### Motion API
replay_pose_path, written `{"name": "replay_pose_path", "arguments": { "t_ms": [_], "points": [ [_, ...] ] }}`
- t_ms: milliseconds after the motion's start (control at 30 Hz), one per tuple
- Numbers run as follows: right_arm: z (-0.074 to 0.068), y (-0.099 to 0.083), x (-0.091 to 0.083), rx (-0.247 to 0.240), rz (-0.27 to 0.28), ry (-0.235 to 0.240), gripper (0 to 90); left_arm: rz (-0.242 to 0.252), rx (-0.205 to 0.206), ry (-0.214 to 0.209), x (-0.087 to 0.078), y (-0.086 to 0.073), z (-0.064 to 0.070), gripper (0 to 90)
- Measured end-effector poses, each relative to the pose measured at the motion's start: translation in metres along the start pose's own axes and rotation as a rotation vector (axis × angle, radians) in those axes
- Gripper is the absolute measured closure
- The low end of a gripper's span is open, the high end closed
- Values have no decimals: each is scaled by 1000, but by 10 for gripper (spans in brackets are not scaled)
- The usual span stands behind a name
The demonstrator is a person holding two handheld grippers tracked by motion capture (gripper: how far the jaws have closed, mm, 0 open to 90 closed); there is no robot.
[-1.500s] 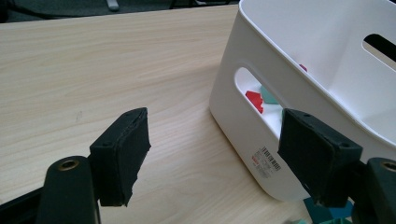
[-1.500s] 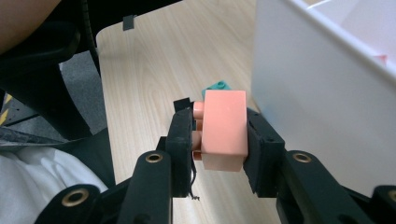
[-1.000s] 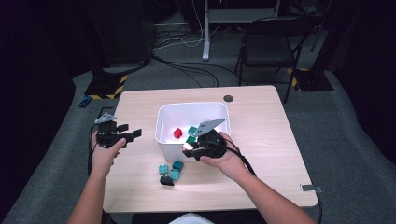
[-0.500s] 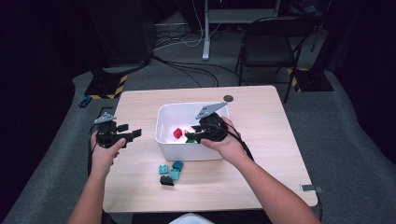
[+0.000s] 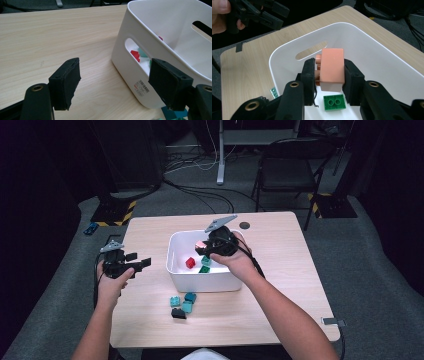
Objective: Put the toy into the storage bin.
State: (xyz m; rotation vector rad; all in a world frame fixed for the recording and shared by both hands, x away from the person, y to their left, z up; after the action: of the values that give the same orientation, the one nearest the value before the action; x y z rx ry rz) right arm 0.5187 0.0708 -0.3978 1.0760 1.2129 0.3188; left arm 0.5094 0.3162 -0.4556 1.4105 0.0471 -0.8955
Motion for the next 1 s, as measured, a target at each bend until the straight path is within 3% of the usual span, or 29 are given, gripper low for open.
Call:
{"name": "replay_pose_path", "arguments": {
  "t_ms": [633, 1000],
  "points": [
    [17, 12, 46, -19, -12, 1, 660, 11, 1, -6, 0, 1, 0, 251],
    [28, 1, 75, -8, -77, -4, 658, 4, 1, -8, 0, 1, -1, 251]
  ]
}}
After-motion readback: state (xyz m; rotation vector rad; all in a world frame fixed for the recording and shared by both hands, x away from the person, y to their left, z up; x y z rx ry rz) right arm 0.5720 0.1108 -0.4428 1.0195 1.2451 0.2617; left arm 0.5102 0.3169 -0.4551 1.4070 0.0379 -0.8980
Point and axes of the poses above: each handheld gripper's, and its own axes: x roughly forward along the jaws, y roughly out of its top, z roughly to its right, the point moved 9 cm from there along x, roughly forward along the jaws
